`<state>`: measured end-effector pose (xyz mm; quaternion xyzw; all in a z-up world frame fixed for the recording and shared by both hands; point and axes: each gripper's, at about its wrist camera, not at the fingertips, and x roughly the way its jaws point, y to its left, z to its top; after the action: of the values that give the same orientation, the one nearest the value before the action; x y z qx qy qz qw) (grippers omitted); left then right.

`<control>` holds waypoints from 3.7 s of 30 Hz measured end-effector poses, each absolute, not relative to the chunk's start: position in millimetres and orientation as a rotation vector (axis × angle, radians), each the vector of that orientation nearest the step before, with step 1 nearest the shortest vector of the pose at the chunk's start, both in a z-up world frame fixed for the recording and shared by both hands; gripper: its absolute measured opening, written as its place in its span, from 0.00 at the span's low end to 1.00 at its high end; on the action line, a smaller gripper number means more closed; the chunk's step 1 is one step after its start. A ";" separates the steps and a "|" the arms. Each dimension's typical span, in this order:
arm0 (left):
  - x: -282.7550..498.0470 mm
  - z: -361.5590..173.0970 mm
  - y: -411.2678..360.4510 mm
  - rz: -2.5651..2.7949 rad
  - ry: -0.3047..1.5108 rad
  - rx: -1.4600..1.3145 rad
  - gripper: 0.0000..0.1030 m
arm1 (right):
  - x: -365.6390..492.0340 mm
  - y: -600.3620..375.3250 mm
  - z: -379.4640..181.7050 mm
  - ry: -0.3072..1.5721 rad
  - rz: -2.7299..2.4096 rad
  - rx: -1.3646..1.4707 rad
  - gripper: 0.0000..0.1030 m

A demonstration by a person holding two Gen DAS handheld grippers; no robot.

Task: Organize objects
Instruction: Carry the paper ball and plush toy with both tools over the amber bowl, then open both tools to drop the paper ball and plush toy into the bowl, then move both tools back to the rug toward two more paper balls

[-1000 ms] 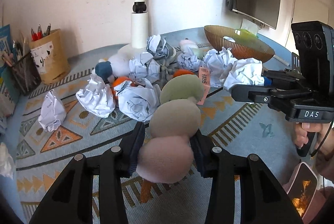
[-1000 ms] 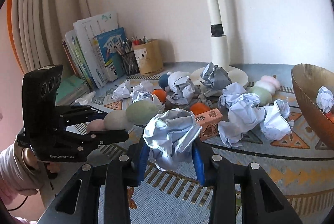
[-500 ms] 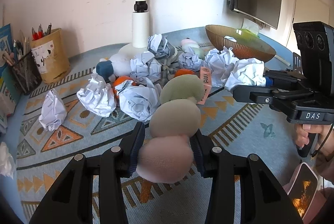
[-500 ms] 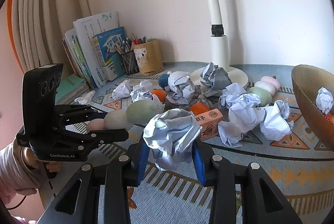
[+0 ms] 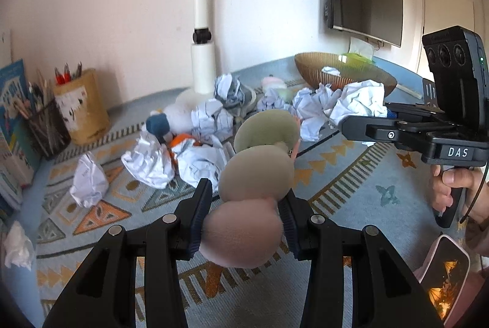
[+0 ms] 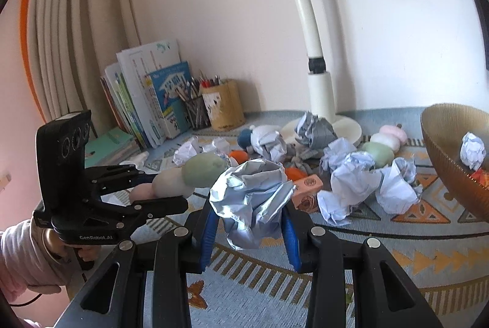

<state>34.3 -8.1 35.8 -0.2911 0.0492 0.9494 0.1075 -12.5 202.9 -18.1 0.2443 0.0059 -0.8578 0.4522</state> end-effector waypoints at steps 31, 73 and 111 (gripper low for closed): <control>-148.9 132.7 147.1 2.789 0.202 -0.848 0.40 | -154.9 367.9 75.8 -0.076 -2.468 0.682 0.36; -204.7 116.9 158.3 2.754 0.094 -1.057 1.00 | -204.1 373.3 38.4 0.061 -2.591 0.953 1.00; -67.6 7.9 -160.2 3.068 -0.295 -1.492 0.99 | -52.3 73.8 -29.4 0.383 -2.000 0.917 1.00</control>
<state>-67.6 -160.2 7.9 -0.4315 -0.0853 0.8870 -0.1407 -52.3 73.8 -29.4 0.3689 0.1539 -0.8048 0.4387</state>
